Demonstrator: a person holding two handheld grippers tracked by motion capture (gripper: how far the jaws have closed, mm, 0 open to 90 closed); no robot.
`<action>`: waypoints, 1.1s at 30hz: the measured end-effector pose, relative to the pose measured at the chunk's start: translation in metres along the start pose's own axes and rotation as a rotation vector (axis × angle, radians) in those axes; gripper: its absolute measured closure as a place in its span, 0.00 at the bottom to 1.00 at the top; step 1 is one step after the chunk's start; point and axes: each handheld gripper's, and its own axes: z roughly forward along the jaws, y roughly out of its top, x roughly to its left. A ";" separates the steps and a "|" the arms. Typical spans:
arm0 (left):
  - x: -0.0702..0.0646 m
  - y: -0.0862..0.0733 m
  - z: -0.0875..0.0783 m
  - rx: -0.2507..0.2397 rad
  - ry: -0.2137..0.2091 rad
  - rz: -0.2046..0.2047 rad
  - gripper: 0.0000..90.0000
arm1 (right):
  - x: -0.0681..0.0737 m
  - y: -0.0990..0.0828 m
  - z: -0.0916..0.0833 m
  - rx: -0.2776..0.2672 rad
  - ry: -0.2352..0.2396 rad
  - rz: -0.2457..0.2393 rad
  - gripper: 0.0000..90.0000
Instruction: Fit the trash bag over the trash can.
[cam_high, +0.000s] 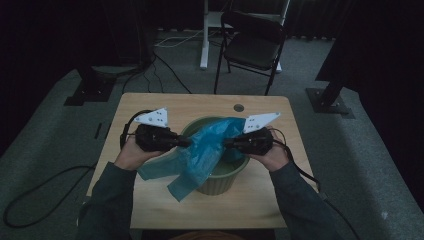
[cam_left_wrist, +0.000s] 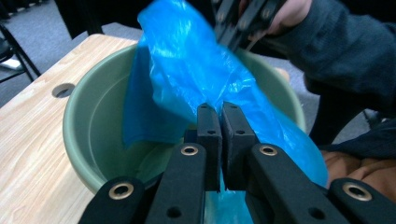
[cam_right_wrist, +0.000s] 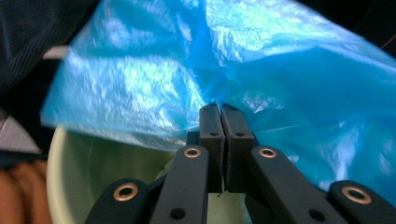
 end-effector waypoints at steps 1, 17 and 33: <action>0.000 0.000 0.000 0.001 0.006 -0.002 0.97 | 0.001 0.000 0.002 0.018 0.014 -0.007 0.98; 0.003 -0.004 -0.001 0.022 0.049 -0.020 0.98 | -0.006 0.012 -0.044 -0.162 -0.186 -0.011 0.81; 0.001 0.001 0.004 0.017 0.038 -0.008 0.97 | -0.013 0.011 0.007 0.135 -0.186 -0.026 0.88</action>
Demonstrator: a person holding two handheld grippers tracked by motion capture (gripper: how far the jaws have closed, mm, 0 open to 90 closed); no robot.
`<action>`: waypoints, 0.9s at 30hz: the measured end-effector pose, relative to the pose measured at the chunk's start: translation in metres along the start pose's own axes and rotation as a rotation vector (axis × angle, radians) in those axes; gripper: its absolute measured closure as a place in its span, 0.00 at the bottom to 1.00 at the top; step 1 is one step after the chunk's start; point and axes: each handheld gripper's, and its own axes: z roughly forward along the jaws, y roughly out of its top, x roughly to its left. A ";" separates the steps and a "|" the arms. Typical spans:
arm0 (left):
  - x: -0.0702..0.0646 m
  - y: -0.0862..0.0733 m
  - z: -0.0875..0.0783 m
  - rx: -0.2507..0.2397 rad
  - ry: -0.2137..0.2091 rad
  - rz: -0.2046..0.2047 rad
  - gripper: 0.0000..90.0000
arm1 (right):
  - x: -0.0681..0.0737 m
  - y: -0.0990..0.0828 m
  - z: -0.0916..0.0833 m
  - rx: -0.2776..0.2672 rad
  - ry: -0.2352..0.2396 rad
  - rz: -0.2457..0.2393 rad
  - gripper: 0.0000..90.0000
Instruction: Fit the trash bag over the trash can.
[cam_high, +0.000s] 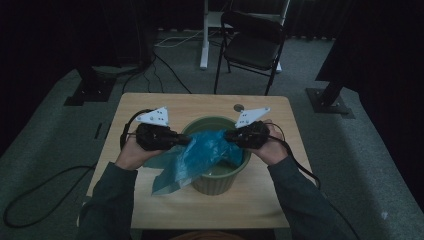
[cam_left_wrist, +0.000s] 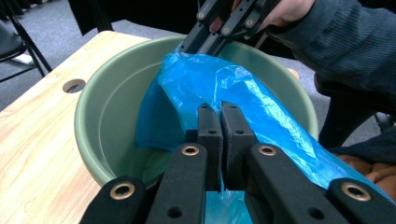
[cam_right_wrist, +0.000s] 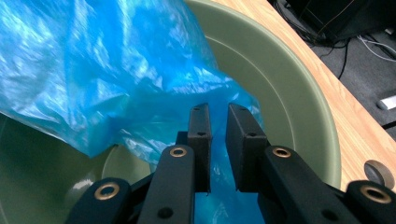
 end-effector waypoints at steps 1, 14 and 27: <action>0.000 0.000 0.000 -0.001 -0.001 -0.001 0.97 | -0.001 0.000 -0.003 -0.012 -0.012 0.002 0.88; 0.002 0.005 0.011 0.004 0.002 -0.005 0.97 | 0.004 0.002 -0.009 -0.054 0.026 -0.007 0.82; -0.005 0.020 0.031 0.030 -0.021 0.033 0.97 | 0.024 0.028 -0.021 -0.176 0.167 -0.112 0.67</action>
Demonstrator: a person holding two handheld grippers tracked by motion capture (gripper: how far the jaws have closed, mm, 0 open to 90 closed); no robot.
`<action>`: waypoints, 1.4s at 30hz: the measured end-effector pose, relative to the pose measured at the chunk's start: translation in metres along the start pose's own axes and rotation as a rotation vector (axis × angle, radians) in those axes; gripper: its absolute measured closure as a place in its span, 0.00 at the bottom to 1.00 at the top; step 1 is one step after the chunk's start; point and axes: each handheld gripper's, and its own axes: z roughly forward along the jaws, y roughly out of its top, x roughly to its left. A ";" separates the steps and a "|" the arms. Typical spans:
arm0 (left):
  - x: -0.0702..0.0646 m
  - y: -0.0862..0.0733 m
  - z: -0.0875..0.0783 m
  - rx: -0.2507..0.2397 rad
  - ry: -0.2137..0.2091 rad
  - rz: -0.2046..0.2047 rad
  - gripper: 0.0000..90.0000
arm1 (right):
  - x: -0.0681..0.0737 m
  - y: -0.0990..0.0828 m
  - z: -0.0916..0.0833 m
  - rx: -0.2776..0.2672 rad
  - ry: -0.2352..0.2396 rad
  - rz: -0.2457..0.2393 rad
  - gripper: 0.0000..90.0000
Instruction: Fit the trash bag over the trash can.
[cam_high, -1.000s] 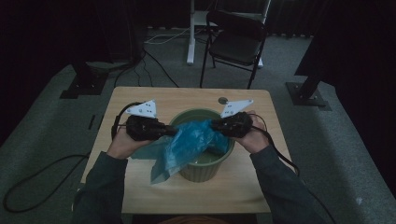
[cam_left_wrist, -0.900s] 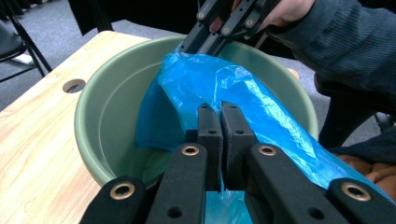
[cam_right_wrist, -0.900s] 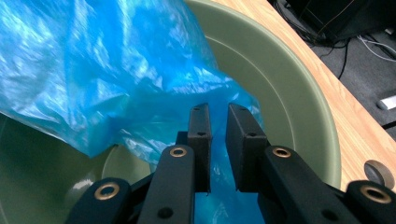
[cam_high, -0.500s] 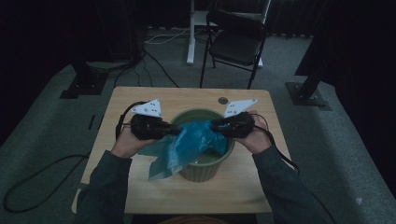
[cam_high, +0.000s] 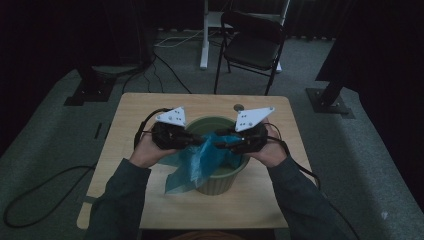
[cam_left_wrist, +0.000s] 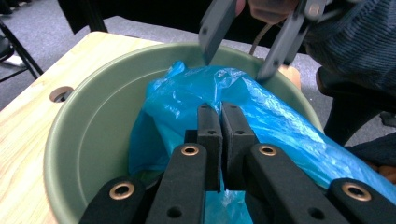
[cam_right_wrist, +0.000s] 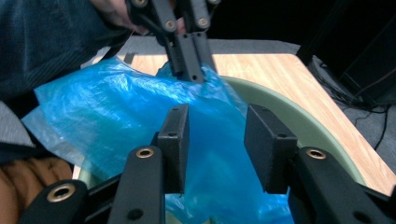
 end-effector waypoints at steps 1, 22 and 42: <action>0.000 0.000 0.001 0.002 0.000 0.000 0.97 | 0.001 0.000 0.002 0.006 0.007 -0.007 0.69; 0.004 -0.001 -0.001 -0.001 0.066 -0.038 0.97 | 0.009 0.001 -0.007 -0.045 0.000 -0.003 0.62; 0.010 0.005 0.001 -0.045 0.134 -0.120 0.97 | 0.059 -0.008 0.018 -0.016 -0.093 -0.044 0.43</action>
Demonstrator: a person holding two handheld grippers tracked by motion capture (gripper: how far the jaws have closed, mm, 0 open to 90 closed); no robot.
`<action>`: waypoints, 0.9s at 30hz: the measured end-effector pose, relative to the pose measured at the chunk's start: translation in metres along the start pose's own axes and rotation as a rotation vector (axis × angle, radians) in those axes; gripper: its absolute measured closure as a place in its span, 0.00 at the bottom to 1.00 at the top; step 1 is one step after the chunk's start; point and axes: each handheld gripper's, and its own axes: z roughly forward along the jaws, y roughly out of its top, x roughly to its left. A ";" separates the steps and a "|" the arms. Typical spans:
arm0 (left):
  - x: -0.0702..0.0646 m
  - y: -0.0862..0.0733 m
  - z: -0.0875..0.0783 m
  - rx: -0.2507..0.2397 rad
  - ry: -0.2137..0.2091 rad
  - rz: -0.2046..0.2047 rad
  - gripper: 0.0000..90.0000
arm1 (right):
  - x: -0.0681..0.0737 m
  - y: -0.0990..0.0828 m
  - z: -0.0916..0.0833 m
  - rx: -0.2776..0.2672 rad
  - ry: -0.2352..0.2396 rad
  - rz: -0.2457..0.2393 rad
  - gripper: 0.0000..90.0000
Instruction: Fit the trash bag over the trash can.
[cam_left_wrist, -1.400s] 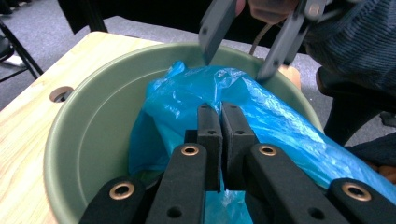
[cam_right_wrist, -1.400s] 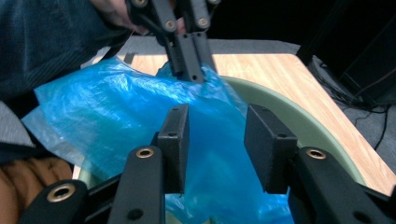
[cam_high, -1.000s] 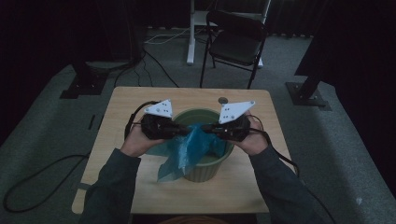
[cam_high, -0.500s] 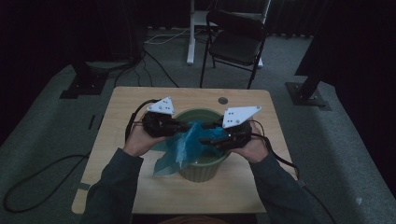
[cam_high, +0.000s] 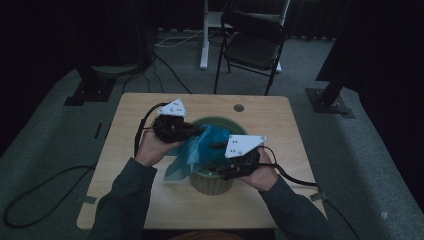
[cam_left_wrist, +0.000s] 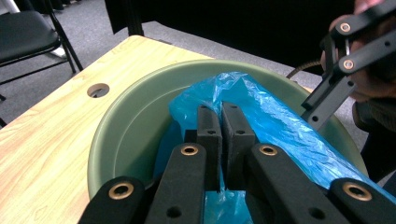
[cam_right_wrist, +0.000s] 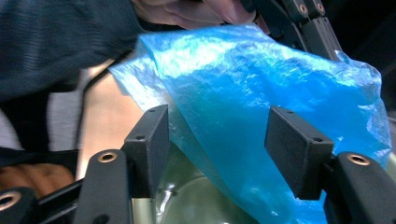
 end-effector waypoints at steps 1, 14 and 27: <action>0.000 0.000 0.000 0.000 -0.007 -0.002 0.97 | 0.004 -0.001 0.002 0.011 -0.036 -0.016 0.43; 0.001 -0.006 -0.002 0.023 -0.006 -0.001 0.97 | -0.007 0.000 -0.007 0.036 -0.185 0.019 1.00; 0.002 -0.017 -0.008 0.050 -0.024 0.001 0.97 | -0.079 -0.017 -0.040 -0.012 -0.233 0.335 1.00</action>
